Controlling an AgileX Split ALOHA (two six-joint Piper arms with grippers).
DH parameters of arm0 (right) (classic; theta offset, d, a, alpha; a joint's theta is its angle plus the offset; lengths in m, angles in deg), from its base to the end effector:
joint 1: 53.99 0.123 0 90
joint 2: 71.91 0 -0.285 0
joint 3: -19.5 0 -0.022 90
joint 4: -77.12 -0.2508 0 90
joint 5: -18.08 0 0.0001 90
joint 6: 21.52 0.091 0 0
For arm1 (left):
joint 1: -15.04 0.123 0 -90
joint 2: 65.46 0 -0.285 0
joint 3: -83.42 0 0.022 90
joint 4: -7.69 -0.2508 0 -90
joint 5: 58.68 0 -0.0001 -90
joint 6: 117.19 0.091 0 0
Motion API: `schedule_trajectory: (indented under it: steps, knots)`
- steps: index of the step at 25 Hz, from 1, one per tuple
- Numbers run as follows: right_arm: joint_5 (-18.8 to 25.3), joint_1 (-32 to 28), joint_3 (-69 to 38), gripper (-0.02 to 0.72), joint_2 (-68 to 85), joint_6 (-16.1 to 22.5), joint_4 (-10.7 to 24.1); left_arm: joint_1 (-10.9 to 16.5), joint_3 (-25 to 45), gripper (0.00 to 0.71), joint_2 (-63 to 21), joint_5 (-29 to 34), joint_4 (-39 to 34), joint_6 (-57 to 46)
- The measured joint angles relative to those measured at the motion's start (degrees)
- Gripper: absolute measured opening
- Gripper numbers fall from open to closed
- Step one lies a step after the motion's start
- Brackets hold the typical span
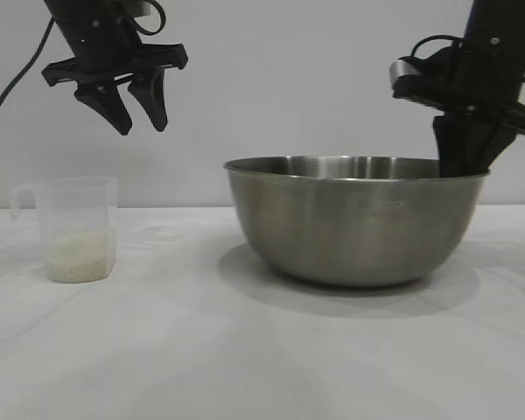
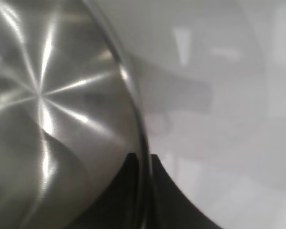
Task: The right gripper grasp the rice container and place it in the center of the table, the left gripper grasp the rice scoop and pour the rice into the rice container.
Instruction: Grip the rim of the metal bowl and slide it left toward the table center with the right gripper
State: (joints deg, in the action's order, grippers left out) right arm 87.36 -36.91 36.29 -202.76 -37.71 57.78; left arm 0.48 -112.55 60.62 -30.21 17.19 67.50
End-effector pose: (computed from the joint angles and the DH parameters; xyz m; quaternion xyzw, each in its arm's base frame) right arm 0.3941 0.1506 0.1700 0.2208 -0.9624 -0.1551 0.0299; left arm 0.4543 -0.1254 0.2200 0.1025 0.9281 -0.0928 0.3457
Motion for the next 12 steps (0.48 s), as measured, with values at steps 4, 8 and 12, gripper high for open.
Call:
schedule_trajectory:
  steps: [4,8,12]
  knots:
    - [-1.31,0.0,0.0,0.214,0.48,-0.48,0.37,0.0,0.0,0.326,0.0,0.14,0.0,0.0]
    - [-2.72,0.0,0.0,0.417,4.27,-2.96,0.35,0.0,0.0,0.326,-0.24,0.23,0.0,0.0]
    - [-10.13,0.0,-1.99,0.41,11.25,-5.12,-1.36,0.0,0.0,0.326,-0.84,0.25,0.0,0.0]
